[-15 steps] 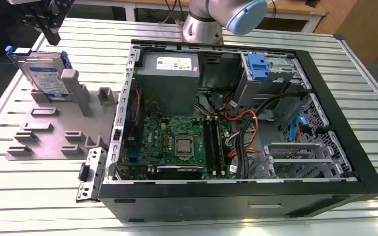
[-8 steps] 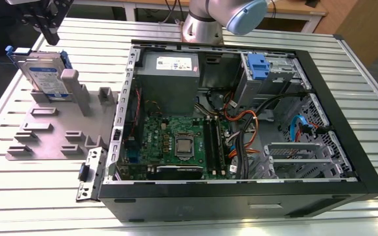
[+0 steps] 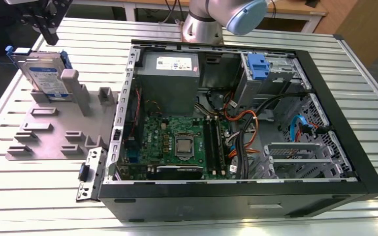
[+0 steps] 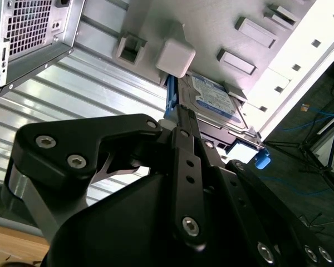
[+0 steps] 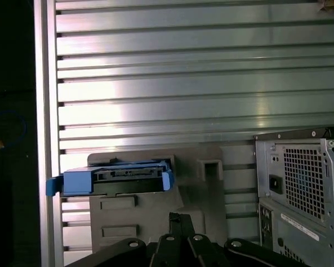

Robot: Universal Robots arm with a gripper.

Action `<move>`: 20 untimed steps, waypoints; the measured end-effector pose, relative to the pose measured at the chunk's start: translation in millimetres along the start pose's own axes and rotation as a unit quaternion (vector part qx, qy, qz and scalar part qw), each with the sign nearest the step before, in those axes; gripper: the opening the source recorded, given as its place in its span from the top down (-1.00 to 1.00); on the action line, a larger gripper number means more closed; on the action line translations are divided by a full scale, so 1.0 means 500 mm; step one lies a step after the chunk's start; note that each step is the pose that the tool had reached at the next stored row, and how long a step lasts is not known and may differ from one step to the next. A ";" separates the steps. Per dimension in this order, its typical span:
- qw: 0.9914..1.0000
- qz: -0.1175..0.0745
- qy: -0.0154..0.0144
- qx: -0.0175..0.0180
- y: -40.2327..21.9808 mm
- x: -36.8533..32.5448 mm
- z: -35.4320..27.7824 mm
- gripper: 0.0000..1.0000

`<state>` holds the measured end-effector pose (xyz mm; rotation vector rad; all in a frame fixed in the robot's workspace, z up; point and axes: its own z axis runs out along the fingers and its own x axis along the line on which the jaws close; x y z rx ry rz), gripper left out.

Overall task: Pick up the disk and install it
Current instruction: 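Reach for the disk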

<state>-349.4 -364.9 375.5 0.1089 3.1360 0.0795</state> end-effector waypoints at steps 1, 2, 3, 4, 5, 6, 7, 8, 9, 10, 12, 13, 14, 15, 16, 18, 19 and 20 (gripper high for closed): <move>1.000 0.000 0.000 0.000 0.000 0.002 0.000 0.79; 1.000 0.000 0.000 0.000 0.000 0.006 0.000 0.79; 1.000 0.000 0.000 0.000 0.000 0.011 0.000 0.79; 1.000 0.000 0.000 0.000 0.001 0.017 0.001 0.79; 1.000 0.000 0.000 0.000 0.001 0.024 0.001 0.79; 1.000 0.000 0.000 0.000 0.001 0.031 0.002 0.79; 1.000 0.000 0.001 0.000 0.001 0.039 0.002 0.79; 1.000 0.000 0.001 0.000 0.001 0.045 0.003 0.79; 1.000 0.000 0.001 0.000 0.002 0.051 0.003 0.79; 1.000 0.000 0.002 0.000 0.002 0.059 0.004 0.79; 1.000 0.000 0.002 0.000 0.003 0.075 0.007 0.79; 1.000 0.000 0.002 0.000 0.002 0.084 0.008 0.79; 1.000 0.000 0.002 0.000 0.002 0.092 0.009 0.79; 1.000 0.000 0.002 0.000 0.002 0.100 0.011 0.79; 1.000 0.000 0.002 0.000 0.002 0.109 0.013 0.79; 1.000 0.000 0.002 0.000 0.003 0.122 0.016 0.79; 1.000 0.000 0.002 0.000 0.004 0.127 0.017 0.79; 1.000 0.000 0.002 0.000 0.005 0.132 0.019 0.79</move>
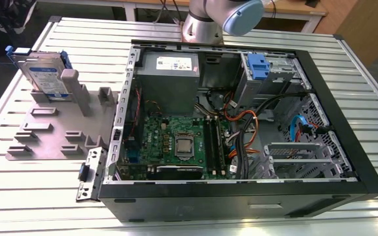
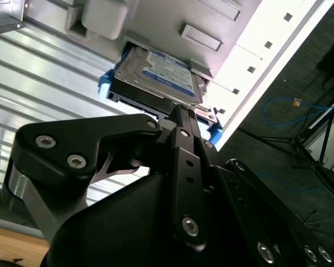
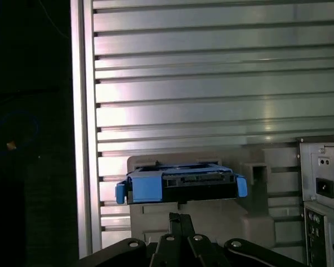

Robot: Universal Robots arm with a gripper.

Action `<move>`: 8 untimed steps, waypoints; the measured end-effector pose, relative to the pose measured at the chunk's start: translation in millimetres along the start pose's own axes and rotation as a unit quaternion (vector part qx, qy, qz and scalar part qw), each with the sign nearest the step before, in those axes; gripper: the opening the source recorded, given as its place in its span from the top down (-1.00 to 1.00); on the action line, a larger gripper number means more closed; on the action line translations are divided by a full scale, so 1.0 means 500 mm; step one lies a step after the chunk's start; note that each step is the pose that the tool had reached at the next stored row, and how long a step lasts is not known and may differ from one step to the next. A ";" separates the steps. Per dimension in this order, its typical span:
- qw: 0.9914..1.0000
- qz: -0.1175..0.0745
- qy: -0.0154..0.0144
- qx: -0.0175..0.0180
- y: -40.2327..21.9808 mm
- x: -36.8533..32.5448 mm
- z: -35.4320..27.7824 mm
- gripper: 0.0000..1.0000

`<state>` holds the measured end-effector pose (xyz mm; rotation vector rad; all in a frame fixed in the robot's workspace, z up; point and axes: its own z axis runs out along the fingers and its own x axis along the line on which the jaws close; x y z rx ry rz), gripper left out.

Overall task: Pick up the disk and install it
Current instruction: 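Reach for the disk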

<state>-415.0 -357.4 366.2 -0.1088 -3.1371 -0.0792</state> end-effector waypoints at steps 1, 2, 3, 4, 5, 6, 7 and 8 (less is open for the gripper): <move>1.000 0.000 0.000 0.000 0.001 0.005 0.001 0.79; 1.000 0.000 0.000 0.000 0.002 0.009 0.003 0.79; 1.000 0.000 0.000 0.000 0.002 0.012 0.004 0.79; 1.000 0.000 0.000 0.000 0.003 0.014 0.005 0.79; 1.000 0.000 0.000 0.000 0.004 0.016 0.006 0.79; 1.000 0.000 0.000 0.000 0.004 0.018 0.007 0.79; 1.000 0.000 0.000 0.000 0.005 0.020 0.008 0.79; 1.000 0.000 0.000 0.000 0.006 0.022 0.009 0.79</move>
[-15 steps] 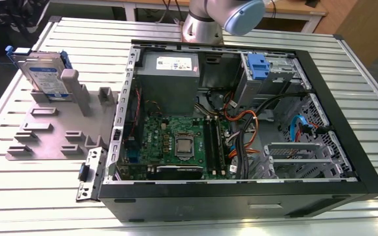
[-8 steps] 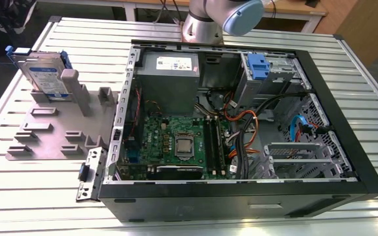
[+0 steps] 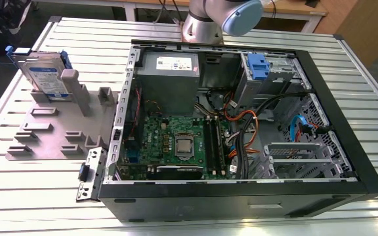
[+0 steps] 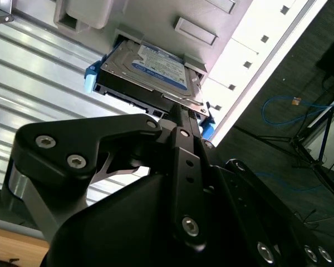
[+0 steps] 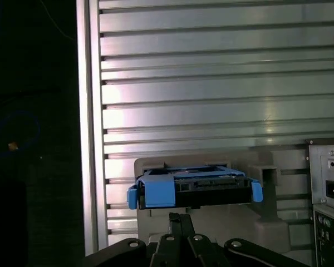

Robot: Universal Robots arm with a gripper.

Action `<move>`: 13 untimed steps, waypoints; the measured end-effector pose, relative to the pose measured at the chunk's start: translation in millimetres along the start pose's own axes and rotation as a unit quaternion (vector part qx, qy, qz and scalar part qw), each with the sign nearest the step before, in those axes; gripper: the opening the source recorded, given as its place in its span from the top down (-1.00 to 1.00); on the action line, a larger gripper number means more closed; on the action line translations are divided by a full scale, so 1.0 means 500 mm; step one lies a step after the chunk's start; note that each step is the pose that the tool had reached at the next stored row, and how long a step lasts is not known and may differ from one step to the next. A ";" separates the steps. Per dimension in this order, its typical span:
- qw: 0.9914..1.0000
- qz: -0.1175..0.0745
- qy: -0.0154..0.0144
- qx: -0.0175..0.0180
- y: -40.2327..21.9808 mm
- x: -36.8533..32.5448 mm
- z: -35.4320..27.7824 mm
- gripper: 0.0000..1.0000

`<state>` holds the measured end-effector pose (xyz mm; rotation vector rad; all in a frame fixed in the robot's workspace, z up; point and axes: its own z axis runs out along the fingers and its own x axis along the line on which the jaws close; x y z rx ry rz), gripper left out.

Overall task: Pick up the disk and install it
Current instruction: 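Reach for the disk, then pick up the disk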

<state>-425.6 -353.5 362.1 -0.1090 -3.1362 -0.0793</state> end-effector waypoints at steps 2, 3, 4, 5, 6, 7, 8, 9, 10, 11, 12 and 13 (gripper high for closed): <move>1.000 0.000 0.000 0.000 0.001 0.004 0.002 0.79; 1.000 0.000 0.000 0.000 0.001 0.004 0.002 0.79; 1.000 0.000 0.000 0.000 0.001 0.005 0.003 0.79; 1.000 0.000 0.000 0.000 0.001 0.005 0.003 0.79; 1.000 0.000 0.000 0.000 0.001 0.005 0.003 0.79; 1.000 0.000 0.000 0.000 0.002 0.005 0.003 0.79; 1.000 0.000 0.000 0.000 0.002 0.005 0.003 0.79; 1.000 0.000 0.000 0.000 0.002 0.005 0.003 0.79; 1.000 0.000 0.000 0.000 0.002 0.005 0.003 0.79; 1.000 0.000 0.000 0.000 0.002 0.005 0.003 0.79; 1.000 0.000 0.000 0.000 0.002 0.005 0.003 0.79; 1.000 0.000 0.000 0.000 0.002 0.005 0.003 0.79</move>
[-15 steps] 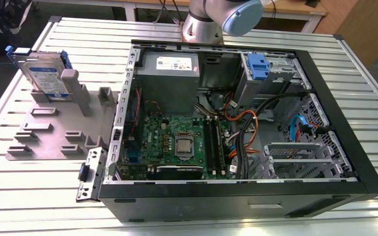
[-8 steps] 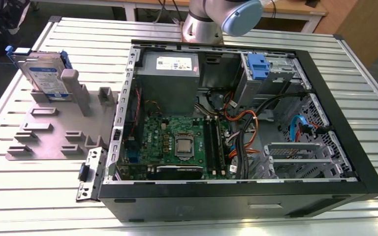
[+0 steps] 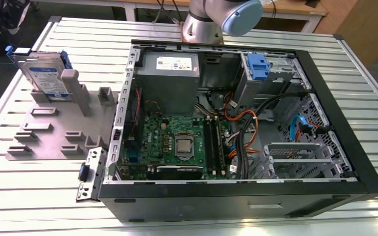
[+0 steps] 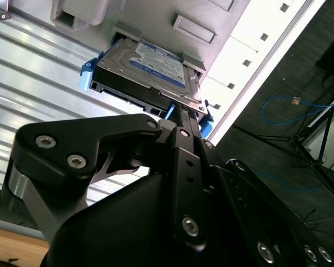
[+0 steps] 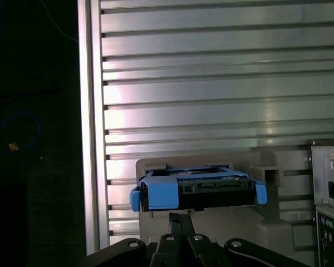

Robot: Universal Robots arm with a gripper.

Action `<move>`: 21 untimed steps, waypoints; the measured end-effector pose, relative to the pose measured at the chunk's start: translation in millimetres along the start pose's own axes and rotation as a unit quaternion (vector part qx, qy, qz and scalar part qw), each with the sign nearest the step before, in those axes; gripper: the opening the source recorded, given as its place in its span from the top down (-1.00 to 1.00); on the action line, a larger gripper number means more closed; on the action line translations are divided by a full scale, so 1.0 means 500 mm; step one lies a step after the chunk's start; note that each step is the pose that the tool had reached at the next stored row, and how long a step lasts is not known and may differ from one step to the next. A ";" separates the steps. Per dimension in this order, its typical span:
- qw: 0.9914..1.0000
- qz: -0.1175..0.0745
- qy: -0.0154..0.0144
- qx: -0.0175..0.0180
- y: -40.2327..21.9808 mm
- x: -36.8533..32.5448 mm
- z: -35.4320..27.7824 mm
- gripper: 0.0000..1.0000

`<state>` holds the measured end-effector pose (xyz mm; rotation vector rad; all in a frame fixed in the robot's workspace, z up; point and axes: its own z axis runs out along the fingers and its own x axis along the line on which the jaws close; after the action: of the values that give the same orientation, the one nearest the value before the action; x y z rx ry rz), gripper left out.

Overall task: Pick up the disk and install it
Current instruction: 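Pick up the disk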

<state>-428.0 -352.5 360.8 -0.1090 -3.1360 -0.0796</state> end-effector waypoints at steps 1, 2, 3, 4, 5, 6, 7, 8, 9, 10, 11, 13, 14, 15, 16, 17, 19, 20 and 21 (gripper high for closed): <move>1.000 0.000 0.000 0.000 0.000 0.000 0.000 0.79; 1.000 0.000 0.000 0.000 0.000 0.000 0.000 0.79; 1.000 0.000 0.000 0.000 0.000 0.000 0.000 0.79; 1.000 0.000 0.000 0.000 0.000 0.000 0.000 0.79; 1.000 0.000 0.000 0.000 0.000 0.000 0.000 0.79; 1.000 -0.002 0.000 0.000 0.000 0.000 0.000 0.79; 1.000 -0.003 0.000 0.000 0.000 0.000 0.000 0.79; 1.000 -0.005 0.000 0.000 0.000 0.000 0.000 0.79; 1.000 -0.007 0.000 0.000 0.000 0.000 0.000 0.79; 1.000 -0.008 0.000 0.000 0.000 0.000 0.000 0.79; 1.000 -0.010 0.000 0.000 0.000 0.000 0.000 0.79; 1.000 -0.014 0.001 0.000 0.000 0.000 0.000 0.79; 1.000 -0.017 0.001 0.000 0.000 0.000 0.000 0.79; 1.000 -0.020 0.001 0.000 0.000 0.000 0.000 0.79; 1.000 -0.022 0.001 0.000 0.000 0.000 0.000 0.79; 1.000 -0.025 0.001 0.000 0.000 0.000 0.000 0.79; 1.000 -0.028 0.001 0.000 0.000 0.000 0.000 0.79; 1.000 -0.029 0.001 0.000 0.000 0.000 0.000 0.79; 1.000 -0.029 0.001 0.000 0.000 0.000 0.000 0.79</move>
<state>-428.0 -352.5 360.7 -0.0181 -3.1364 -0.0795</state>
